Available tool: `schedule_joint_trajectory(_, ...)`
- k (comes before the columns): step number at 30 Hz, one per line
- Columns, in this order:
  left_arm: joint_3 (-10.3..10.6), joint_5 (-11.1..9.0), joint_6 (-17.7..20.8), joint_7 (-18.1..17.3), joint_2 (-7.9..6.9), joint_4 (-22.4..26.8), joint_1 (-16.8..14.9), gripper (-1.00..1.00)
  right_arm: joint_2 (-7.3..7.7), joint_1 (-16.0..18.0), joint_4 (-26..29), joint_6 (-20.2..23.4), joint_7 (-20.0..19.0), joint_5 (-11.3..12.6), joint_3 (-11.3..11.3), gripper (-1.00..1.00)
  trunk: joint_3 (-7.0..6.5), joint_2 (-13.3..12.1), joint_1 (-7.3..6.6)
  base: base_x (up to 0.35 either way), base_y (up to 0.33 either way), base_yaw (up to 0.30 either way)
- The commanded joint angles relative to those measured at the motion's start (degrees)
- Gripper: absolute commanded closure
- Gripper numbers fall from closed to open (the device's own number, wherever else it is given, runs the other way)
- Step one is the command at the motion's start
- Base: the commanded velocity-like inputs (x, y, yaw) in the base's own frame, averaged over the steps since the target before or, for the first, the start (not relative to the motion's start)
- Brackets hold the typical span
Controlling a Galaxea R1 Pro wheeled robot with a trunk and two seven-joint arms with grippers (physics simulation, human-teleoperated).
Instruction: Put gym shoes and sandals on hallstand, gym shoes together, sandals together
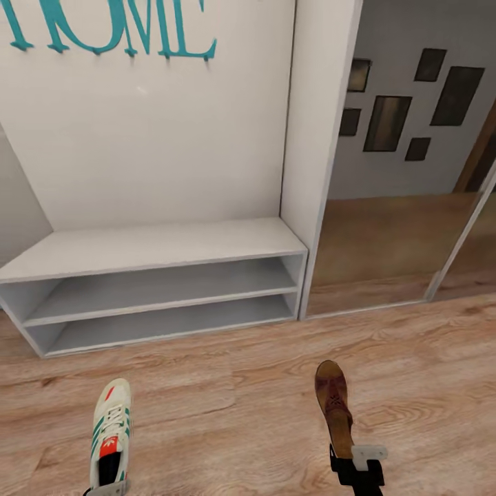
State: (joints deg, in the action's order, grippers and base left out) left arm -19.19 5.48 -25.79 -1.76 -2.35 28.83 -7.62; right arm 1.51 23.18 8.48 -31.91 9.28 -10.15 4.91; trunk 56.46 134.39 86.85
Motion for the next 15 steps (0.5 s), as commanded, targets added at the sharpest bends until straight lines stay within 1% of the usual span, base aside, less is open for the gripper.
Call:
schedule_joint_trajectory(1, -0.4, 0.5, -0.2, -0.2, 0.04, -0.1, -0.1, 1.00, -0.01, 0.0, 0.0, -0.2, 0.0, -0.5, 0.4, 1.00, 0.01, 0.0, -0.01, 0.000, 0.184, 0.265)
schedule_joint_trajectory(9, -0.4, 0.6, -0.3, -0.2, -0.02, -0.1, -0.1, 1.00, -0.01, 0.0, -0.1, -0.2, 0.0, -0.5, 0.4, 1.00, -0.26, 0.0, -0.01, 0.000, 0.249, 0.265)
schedule_joint_trajectory(11, -0.4, 0.6, -0.3, -0.2, -0.02, -0.1, -0.1, 1.00, -0.01, 0.0, -0.1, -0.2, 0.0, -0.5, 0.4, 1.00, -0.33, 0.0, -0.01, 0.000, 0.139, 0.265)
schedule_joint_trajectory(15, -0.6, 0.7, -0.3, -0.2, -0.02, -0.1, 0.0, 1.00, -0.01, 0.0, -0.1, -0.2, 0.0, -0.5, 0.4, 1.00, -0.47, 0.0, -0.01, 0.000, 0.029, 0.265)
